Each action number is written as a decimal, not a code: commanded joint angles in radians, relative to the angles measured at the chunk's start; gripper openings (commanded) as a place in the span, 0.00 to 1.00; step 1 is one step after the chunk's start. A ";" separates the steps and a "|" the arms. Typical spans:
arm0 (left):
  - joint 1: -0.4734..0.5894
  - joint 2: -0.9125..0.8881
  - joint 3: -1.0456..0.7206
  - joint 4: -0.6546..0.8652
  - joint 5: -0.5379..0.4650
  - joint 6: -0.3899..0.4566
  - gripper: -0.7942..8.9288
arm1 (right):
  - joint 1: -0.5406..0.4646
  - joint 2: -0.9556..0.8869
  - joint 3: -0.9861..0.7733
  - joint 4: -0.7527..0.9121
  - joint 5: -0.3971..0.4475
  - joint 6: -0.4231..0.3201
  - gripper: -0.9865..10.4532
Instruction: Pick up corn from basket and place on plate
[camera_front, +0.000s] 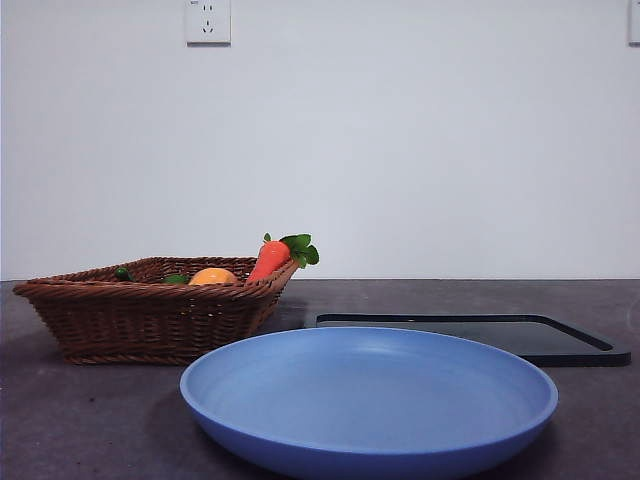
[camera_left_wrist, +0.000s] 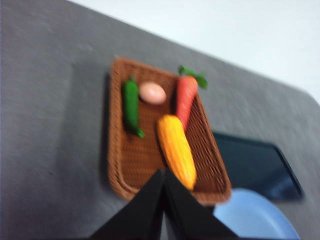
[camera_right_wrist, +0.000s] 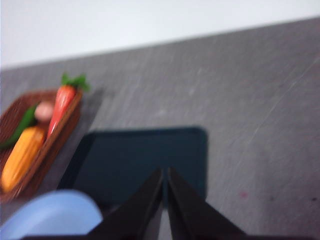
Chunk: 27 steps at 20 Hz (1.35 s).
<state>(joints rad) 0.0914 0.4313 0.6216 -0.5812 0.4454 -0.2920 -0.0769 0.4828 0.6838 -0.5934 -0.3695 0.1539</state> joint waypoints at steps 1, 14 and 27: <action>0.002 0.046 0.038 -0.035 0.051 0.085 0.09 | 0.021 0.075 0.072 -0.076 -0.039 -0.117 0.09; -0.021 0.156 0.058 -0.183 0.130 0.175 0.10 | 0.219 0.301 0.161 -0.271 -0.087 -0.192 0.10; -0.021 0.156 0.058 -0.179 0.130 0.172 0.55 | 0.251 0.432 0.161 -0.214 -0.087 -0.136 0.39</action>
<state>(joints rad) 0.0708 0.5816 0.6617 -0.7689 0.5732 -0.1314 0.1730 0.9100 0.8295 -0.8101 -0.4526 0.0017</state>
